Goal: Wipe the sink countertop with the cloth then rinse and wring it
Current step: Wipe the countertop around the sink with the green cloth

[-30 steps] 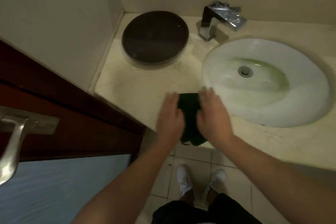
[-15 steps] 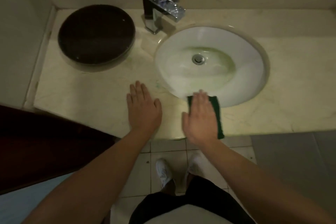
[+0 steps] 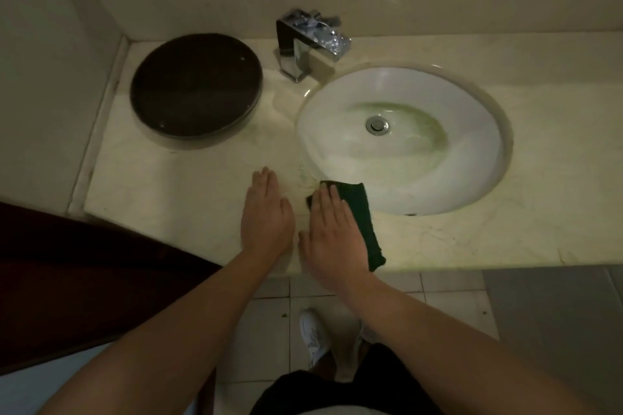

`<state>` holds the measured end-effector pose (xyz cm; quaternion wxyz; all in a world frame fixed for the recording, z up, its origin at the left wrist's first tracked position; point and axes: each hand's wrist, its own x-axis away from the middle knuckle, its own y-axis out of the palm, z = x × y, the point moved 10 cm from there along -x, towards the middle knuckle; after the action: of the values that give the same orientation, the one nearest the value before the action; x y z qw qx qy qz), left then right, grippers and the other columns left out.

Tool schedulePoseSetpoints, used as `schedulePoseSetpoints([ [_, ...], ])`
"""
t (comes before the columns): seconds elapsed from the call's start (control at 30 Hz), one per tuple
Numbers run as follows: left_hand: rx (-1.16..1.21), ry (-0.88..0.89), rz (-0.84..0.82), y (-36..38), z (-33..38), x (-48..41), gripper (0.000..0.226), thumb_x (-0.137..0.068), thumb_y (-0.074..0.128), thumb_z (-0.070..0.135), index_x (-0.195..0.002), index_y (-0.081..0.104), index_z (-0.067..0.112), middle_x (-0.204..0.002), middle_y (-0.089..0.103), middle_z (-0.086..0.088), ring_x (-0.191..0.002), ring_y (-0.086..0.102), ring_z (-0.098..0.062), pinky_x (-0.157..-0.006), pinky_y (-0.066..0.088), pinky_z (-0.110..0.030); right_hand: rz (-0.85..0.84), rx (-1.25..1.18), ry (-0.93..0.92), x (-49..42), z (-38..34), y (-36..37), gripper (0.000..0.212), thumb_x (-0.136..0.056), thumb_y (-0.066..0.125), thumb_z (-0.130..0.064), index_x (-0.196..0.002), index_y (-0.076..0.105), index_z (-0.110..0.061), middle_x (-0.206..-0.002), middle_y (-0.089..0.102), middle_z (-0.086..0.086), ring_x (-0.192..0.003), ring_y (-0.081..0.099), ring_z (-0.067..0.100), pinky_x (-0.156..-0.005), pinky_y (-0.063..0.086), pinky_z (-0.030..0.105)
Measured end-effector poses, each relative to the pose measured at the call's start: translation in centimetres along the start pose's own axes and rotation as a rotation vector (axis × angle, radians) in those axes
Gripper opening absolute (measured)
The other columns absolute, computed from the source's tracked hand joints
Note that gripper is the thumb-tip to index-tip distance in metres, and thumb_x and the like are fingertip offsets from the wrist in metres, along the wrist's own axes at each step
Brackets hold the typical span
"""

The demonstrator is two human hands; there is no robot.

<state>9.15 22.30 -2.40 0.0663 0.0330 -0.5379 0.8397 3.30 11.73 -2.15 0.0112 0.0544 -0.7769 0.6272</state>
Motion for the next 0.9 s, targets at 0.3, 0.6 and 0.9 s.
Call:
schedulePoseSetpoints([
  [0.3,-0.223,-0.174,0.089,-2.8,-7.6,-0.2,0.061,-0.101,0.023,0.026,-0.155,0.007,0.004,-0.164,0.006,-0.012,-0.151,0.005,-0.026,-0.123,0.008,-0.044,-0.093,0.032,-0.630,-4.2,-8.8,1.5,0.063,-0.101,0.032,-0.038,-0.153,0.019,-0.003,-0.160,0.018,0.014,-0.149,0.014,0.024,-0.122,0.001,0.034],
  [0.6,-0.268,-0.172,0.092,-2.6,-7.8,-0.3,0.067,-0.093,0.012,0.029,-0.154,0.012,0.000,-0.163,0.011,-0.014,-0.150,0.011,-0.029,-0.122,0.012,-0.044,0.024,0.040,-0.068,-9.2,-2.1,-0.7,0.062,-0.098,0.032,-0.032,-0.151,0.022,0.001,-0.159,0.023,0.018,-0.146,0.021,0.033,-0.118,0.023,0.043],
  [0.9,-0.258,-0.169,0.056,-3.0,-7.5,-0.2,0.063,-0.098,0.023,0.027,-0.154,0.012,-0.001,-0.163,0.011,-0.016,-0.150,0.010,-0.030,-0.122,0.014,-0.045,0.103,-0.197,0.175,-2.1,7.9,-3.1,0.029,-0.093,0.043,-0.014,-0.110,0.065,-0.007,-0.086,0.068,0.010,-0.075,0.062,0.027,-0.064,0.045,0.031],
])
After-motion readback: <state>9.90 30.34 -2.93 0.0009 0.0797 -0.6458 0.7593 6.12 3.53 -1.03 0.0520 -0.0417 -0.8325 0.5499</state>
